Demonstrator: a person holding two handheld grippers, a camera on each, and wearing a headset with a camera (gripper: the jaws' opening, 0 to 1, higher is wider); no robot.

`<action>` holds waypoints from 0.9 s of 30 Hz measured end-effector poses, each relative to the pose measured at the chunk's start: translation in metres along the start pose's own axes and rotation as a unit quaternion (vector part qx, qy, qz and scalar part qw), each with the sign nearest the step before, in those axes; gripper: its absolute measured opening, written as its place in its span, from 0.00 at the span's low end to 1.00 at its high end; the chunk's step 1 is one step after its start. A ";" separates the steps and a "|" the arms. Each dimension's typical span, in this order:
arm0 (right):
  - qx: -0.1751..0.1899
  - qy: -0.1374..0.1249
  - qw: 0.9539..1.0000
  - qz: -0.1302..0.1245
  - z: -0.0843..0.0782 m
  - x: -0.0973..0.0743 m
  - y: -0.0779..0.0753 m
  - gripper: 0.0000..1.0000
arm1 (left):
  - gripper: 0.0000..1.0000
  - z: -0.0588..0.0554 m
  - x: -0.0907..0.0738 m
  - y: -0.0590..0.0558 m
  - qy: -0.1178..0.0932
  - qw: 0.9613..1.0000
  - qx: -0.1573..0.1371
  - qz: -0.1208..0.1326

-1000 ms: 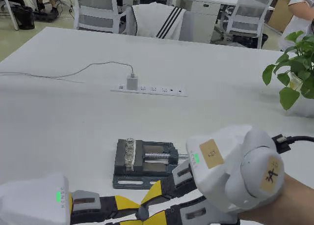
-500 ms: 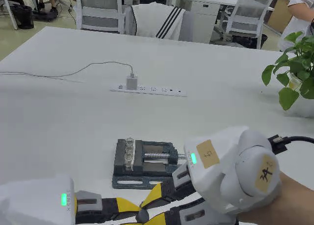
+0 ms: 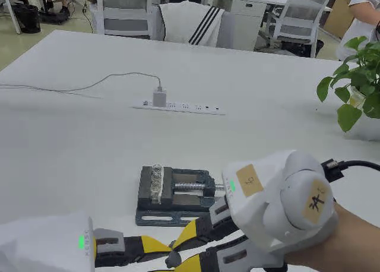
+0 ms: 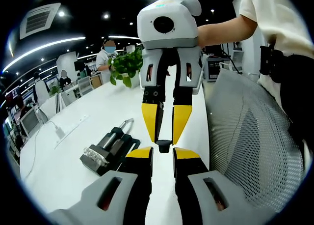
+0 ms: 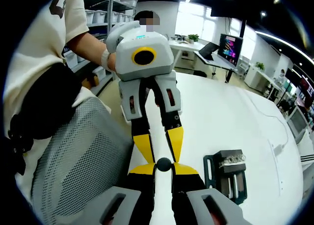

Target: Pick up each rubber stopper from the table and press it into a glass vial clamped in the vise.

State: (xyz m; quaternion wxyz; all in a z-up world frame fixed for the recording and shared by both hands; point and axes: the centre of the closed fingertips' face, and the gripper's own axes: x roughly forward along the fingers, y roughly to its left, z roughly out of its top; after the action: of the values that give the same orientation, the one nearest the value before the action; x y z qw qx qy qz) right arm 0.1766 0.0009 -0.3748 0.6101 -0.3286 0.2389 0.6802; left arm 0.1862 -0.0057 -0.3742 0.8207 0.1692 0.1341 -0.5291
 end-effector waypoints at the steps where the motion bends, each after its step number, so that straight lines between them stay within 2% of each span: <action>1: 0.000 0.000 1.000 0.000 0.000 0.000 0.000 0.07 | 0.19 -0.001 0.000 0.001 0.001 1.000 -0.003 0.003; 5: 0.005 0.004 1.000 -0.002 -0.003 0.000 -0.001 0.07 | 0.30 -0.005 -0.001 0.007 0.002 1.000 -0.015 0.019; 11: 0.007 0.005 1.000 -0.002 -0.006 0.000 -0.001 0.07 | 0.55 -0.014 -0.003 0.016 0.005 0.998 -0.033 0.048; 13: 0.009 0.005 1.000 -0.002 -0.007 0.000 -0.001 0.07 | 0.65 -0.019 -0.004 0.019 0.012 0.997 -0.047 0.059; 21: 0.014 0.006 1.000 0.000 -0.009 0.001 0.000 0.07 | 0.99 -0.027 -0.008 0.031 0.009 0.992 -0.081 0.097; 27: 0.016 0.008 1.000 0.001 -0.011 0.001 -0.001 0.07 | 0.99 -0.031 -0.011 0.031 0.012 0.991 -0.088 0.100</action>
State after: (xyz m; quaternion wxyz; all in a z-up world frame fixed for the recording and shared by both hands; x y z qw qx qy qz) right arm 0.1794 -0.0057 -0.3830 0.6129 -0.3244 0.2546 0.6740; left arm 0.2093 0.0279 -0.3936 0.8795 0.1150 0.1722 -0.4285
